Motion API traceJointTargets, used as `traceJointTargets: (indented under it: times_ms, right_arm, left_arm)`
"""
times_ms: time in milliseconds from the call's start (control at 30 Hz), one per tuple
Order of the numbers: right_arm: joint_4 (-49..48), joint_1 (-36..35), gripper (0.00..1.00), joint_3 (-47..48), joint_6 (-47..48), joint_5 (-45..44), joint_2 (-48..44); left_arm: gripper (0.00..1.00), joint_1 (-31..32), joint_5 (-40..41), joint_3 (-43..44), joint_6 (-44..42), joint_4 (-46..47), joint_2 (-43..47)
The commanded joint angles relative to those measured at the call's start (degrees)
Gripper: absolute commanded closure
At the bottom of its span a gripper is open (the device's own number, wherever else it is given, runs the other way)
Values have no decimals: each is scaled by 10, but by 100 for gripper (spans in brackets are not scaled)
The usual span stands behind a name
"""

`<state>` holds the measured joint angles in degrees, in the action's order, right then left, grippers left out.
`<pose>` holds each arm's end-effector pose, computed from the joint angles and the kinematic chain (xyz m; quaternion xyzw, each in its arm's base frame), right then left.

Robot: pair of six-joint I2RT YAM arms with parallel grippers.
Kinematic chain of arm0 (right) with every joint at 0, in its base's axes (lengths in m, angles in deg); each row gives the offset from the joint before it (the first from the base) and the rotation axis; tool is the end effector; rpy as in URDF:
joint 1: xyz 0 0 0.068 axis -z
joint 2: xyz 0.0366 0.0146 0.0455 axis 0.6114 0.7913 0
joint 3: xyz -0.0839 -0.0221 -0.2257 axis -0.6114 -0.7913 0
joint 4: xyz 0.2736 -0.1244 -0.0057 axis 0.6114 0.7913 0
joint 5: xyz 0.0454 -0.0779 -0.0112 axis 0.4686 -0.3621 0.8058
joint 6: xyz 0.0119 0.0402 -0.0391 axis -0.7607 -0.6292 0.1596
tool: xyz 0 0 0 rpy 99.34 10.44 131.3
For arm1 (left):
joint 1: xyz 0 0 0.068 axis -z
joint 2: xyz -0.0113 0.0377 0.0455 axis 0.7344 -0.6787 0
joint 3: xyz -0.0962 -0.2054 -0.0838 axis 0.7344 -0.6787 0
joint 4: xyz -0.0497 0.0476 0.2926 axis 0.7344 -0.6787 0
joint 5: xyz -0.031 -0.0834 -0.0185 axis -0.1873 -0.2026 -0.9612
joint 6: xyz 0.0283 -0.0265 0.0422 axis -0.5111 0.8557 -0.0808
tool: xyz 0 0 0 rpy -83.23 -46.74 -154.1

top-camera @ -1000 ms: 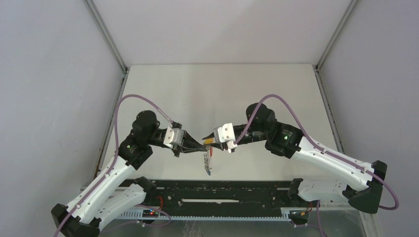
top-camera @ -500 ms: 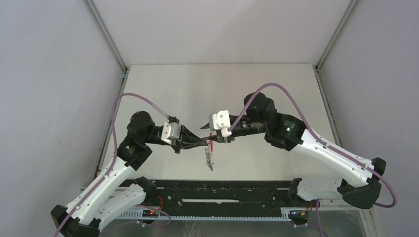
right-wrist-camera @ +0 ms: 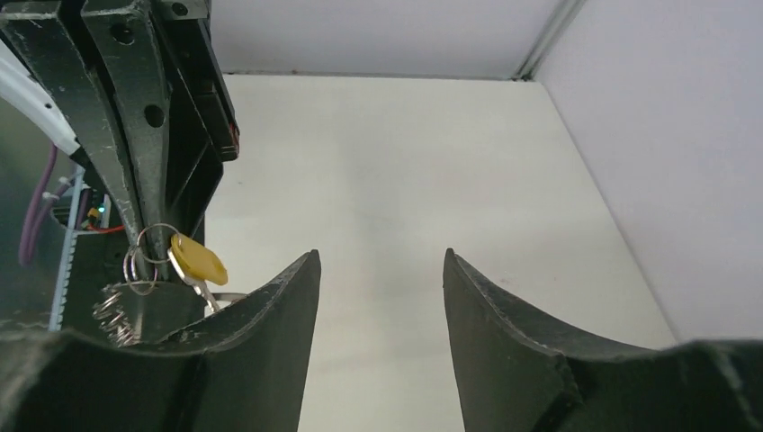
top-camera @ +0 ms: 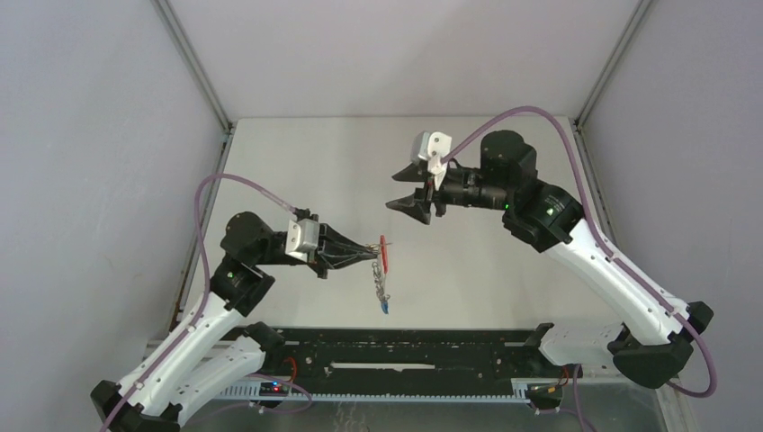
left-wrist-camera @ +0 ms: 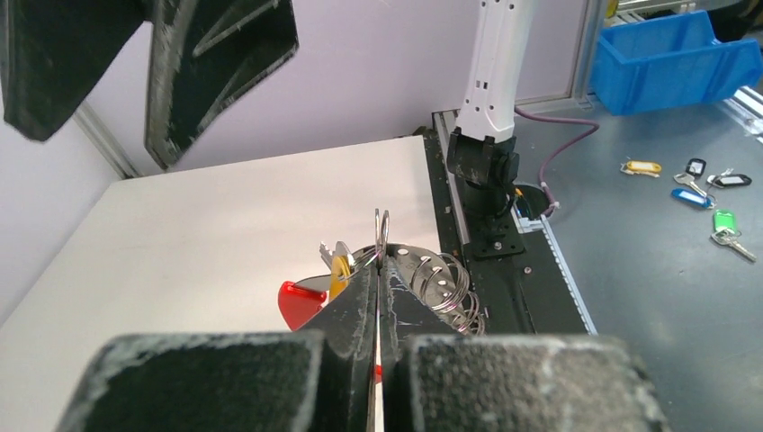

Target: Put the keys on the keyring

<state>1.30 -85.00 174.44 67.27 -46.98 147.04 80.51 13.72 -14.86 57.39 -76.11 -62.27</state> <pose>0.1979 0.2422 0.4417 -0.5539 0.5214 0.3081 0.5713 0.1682 -0.1518 0.3475 0.5271 0.4177 -0.4887 0.5557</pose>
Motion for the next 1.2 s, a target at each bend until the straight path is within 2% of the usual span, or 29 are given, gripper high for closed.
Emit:
traceJointTargets:
  times_ms: [0,100,200,400,600,900,1000,1167]
  right_arm:
    - [15,37,38,34,-54,92,-10]
    - [76,35,37,43,-16,154,-13]
    - [113,10,37,43,16,173,-17]
    - [167,-51,39,80,40,126,18]
    - [166,-63,47,96,37,100,39]
    - [181,-81,48,104,55,46,56]
    - [180,-81,52,106,59,41,59]
    - [177,-82,66,109,61,40,63]
  left_arm:
    - [100,-1,36,-15,31,40,5]
    - [100,-3,51,-14,33,42,0]
    - [100,-4,72,-14,34,43,-3]
    - [100,-4,86,-14,37,43,-10]
    - [100,-4,85,-13,30,33,-6]
    - [100,-5,82,-12,29,33,-7]
    - [100,-5,81,-10,28,33,-6]
    - [100,-5,81,-10,26,33,-8]
